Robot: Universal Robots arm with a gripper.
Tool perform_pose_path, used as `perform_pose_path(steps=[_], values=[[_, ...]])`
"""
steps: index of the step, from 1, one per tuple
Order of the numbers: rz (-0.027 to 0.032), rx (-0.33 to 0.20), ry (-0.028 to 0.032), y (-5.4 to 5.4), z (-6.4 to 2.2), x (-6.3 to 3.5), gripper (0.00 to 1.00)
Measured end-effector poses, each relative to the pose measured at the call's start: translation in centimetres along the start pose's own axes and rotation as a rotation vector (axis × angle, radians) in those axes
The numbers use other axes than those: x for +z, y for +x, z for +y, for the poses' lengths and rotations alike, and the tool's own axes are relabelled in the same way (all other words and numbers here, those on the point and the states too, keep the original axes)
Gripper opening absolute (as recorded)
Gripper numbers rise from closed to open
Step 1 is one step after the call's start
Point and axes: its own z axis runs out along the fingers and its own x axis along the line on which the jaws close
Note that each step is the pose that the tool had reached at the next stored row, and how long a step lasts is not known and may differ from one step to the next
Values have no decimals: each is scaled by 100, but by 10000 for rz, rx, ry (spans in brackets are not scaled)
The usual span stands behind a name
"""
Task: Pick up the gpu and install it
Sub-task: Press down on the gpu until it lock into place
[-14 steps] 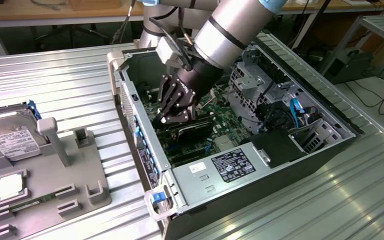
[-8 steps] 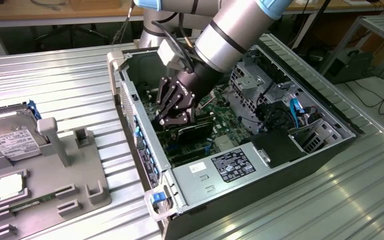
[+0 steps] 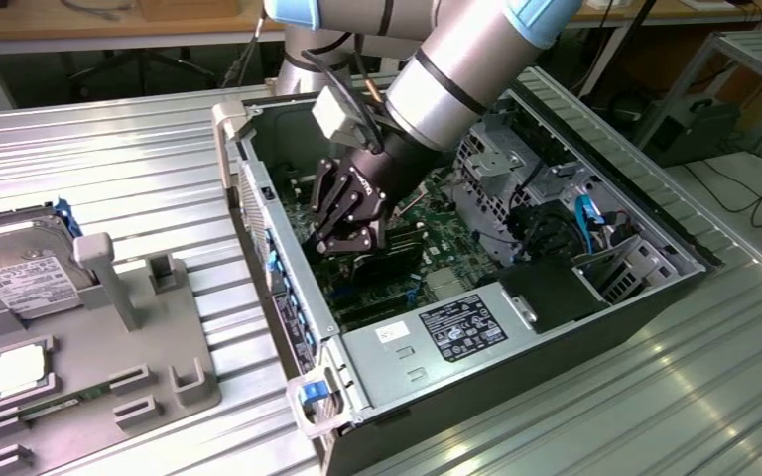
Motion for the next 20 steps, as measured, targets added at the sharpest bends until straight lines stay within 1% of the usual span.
perform_pose_path(steps=[8,10,13,16,17,18,19,20], values=[[4,-5,11,-1,-21,33,11],[6,-4,12,-8,-26,29,11],[7,-10,13,-23,-55,9,11],[9,-14,12,-31,-58,-5,11],[10,-15,22,-33,-59,-7,11],[13,-17,56,-35,-59,-7,11],[18,-30,128,-40,-60,-6,11],[29,-47,224,-44,-60,-6,11]])
